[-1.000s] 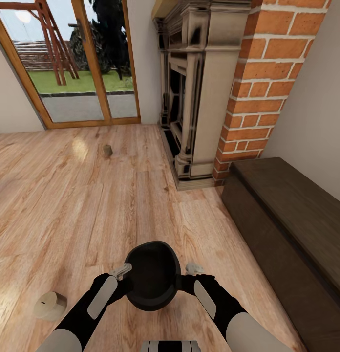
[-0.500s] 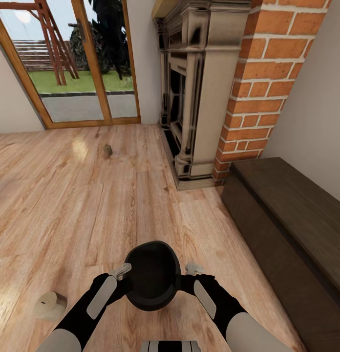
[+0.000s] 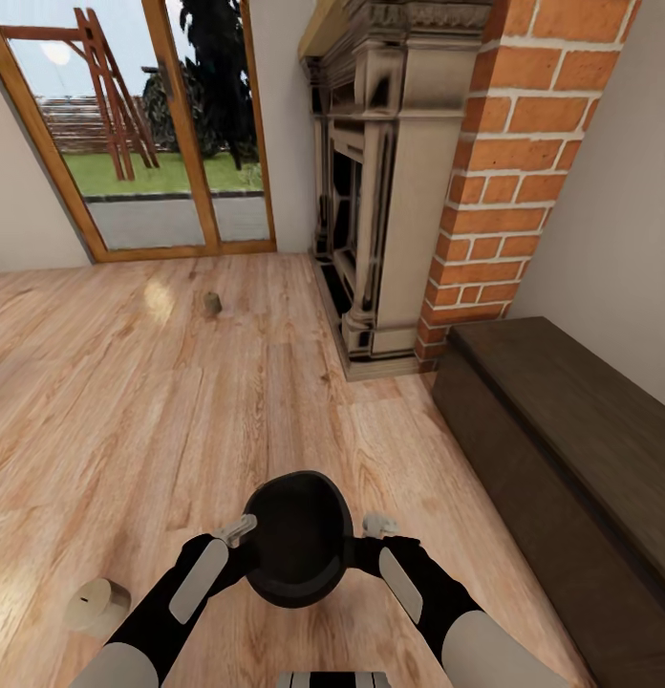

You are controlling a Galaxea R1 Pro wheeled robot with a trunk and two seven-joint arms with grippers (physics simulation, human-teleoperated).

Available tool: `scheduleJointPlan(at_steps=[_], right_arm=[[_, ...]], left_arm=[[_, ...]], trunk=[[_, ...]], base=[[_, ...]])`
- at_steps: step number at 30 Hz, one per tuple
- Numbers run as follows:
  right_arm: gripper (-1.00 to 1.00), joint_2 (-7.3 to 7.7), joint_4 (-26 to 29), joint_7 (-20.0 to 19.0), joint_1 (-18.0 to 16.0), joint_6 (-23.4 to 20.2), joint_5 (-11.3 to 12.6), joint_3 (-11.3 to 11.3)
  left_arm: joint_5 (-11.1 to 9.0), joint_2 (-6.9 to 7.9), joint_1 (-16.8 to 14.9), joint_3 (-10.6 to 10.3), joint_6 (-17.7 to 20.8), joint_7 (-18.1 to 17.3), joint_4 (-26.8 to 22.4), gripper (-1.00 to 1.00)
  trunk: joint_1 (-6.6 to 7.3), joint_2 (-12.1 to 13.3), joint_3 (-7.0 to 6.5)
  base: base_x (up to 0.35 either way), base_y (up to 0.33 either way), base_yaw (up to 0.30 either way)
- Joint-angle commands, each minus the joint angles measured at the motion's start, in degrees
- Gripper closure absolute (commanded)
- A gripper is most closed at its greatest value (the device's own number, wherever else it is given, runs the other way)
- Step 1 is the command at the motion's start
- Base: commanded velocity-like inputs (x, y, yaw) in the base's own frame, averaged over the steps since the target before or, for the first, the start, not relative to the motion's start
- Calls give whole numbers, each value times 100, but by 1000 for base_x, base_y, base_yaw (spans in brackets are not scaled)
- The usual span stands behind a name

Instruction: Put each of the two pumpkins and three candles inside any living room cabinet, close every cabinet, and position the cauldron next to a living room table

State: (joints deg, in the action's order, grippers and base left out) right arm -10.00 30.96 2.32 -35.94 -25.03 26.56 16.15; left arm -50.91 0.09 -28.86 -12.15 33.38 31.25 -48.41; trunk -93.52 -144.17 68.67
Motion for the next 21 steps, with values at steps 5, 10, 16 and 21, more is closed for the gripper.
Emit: scheduleJointPlan(at_steps=[5,10,16,21], right_arm=[[100,0,7,16,-1,-20,104,3],[100,0,13,14,-1,-20,104,2],[100,0,15,14,-1,-20,104,2],[100,0,15,14,-1,-24,104,2]], left_arm=[[-121,19,-6,19,-48,29,-19,100],[-122,33,-6,26,-43,22,-19,100],[-149,35,-6,42,-43,22,-19,100],[-168,30,-6,45,-42,22,-19,100]], trunk=[[14,5,-107],[27,11,-218],[43,19,-351],[55,26,-461]], base=[[0,0,0],[0,0,0],[0,0,0],[0,0,0]])
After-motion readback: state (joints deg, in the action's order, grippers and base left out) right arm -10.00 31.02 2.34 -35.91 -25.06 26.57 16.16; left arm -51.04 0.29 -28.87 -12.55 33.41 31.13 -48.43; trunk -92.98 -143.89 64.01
